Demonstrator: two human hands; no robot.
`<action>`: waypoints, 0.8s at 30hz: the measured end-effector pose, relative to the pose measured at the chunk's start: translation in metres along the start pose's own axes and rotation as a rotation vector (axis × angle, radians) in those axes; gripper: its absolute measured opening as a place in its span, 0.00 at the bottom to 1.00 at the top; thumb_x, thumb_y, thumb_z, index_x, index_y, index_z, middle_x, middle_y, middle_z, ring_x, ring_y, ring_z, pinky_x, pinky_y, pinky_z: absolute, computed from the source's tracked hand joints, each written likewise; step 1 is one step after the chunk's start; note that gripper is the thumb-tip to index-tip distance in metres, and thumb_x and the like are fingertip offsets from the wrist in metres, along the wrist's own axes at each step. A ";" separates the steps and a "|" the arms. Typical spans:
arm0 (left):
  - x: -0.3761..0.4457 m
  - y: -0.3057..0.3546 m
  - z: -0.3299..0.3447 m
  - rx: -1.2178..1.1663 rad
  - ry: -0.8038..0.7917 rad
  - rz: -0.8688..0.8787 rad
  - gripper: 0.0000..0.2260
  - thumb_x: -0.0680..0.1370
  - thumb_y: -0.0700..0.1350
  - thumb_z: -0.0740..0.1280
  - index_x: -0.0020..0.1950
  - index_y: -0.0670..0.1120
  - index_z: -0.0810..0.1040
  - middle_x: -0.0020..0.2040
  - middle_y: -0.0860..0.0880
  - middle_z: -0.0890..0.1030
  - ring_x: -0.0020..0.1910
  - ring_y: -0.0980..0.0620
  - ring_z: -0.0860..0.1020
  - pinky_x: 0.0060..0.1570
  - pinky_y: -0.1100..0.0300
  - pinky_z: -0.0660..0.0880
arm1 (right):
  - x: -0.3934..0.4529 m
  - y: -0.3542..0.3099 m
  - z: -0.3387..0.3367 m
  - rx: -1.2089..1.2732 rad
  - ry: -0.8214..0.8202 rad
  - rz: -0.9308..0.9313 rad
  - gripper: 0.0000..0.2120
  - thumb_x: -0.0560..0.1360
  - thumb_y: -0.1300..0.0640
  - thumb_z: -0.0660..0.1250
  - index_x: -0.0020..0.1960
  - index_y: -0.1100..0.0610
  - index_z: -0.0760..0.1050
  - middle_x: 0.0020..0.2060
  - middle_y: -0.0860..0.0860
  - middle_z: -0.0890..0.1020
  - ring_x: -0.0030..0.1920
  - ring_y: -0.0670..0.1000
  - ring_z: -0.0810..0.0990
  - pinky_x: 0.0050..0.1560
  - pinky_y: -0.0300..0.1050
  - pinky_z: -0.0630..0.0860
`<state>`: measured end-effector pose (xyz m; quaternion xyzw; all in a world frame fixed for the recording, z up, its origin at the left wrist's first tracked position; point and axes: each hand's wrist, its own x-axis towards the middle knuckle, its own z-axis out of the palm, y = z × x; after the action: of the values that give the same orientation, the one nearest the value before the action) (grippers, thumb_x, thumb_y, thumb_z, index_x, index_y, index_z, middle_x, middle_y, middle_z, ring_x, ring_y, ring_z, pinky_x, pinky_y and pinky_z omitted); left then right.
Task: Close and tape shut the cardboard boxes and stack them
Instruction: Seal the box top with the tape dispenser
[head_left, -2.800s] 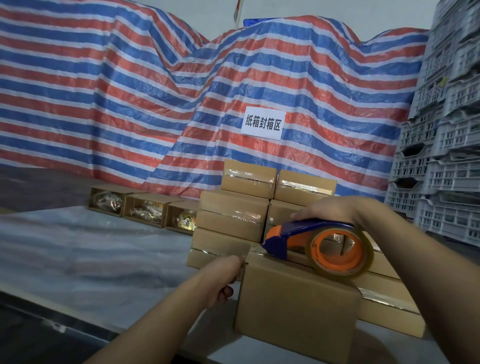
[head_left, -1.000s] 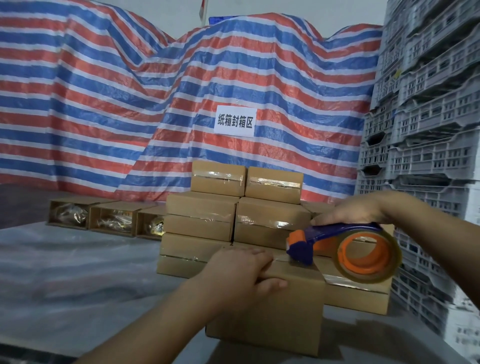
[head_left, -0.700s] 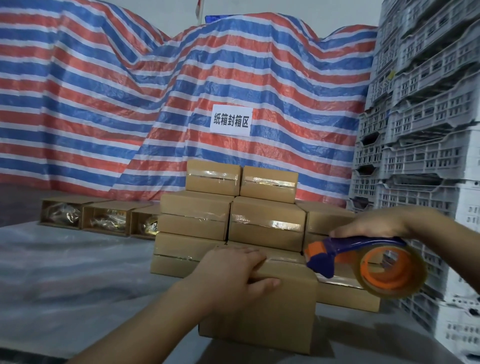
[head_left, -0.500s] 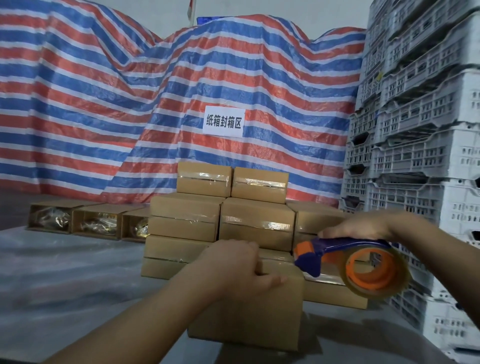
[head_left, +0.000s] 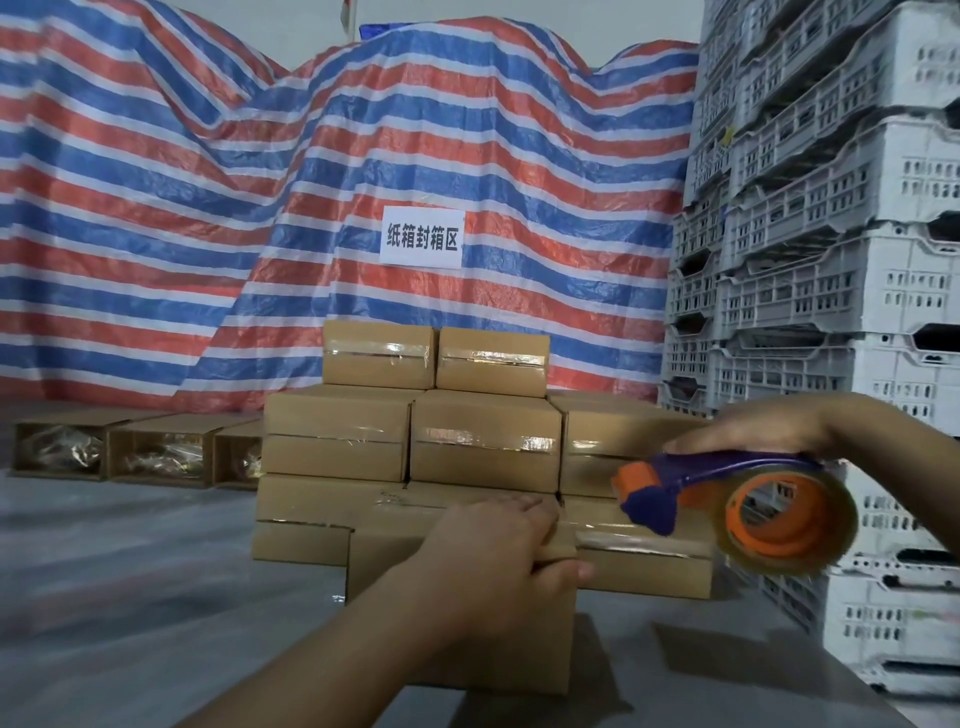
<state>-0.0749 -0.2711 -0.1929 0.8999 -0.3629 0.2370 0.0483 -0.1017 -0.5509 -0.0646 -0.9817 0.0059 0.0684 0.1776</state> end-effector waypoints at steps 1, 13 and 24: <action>0.000 0.001 0.000 0.000 0.007 0.007 0.32 0.76 0.71 0.51 0.74 0.54 0.63 0.71 0.52 0.70 0.65 0.51 0.72 0.60 0.51 0.70 | -0.001 -0.007 0.003 -0.130 0.031 0.014 0.25 0.74 0.31 0.61 0.38 0.50 0.81 0.31 0.46 0.83 0.30 0.46 0.79 0.38 0.38 0.76; -0.001 0.004 -0.002 -0.022 0.052 0.045 0.28 0.78 0.68 0.53 0.74 0.56 0.62 0.71 0.53 0.70 0.64 0.52 0.72 0.54 0.57 0.70 | 0.004 -0.041 0.091 -0.983 0.574 -0.028 0.26 0.78 0.31 0.54 0.36 0.52 0.69 0.33 0.48 0.73 0.35 0.50 0.74 0.35 0.44 0.69; 0.002 0.000 0.005 -0.002 0.085 0.060 0.30 0.77 0.70 0.51 0.74 0.56 0.63 0.70 0.53 0.72 0.60 0.53 0.75 0.50 0.58 0.71 | -0.001 0.017 0.181 -0.597 0.757 0.143 0.31 0.78 0.29 0.45 0.33 0.52 0.68 0.29 0.44 0.70 0.33 0.46 0.78 0.25 0.41 0.62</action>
<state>-0.0722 -0.2738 -0.1966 0.8778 -0.3876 0.2757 0.0575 -0.1271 -0.5033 -0.2383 -0.9428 0.1178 -0.2828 -0.1315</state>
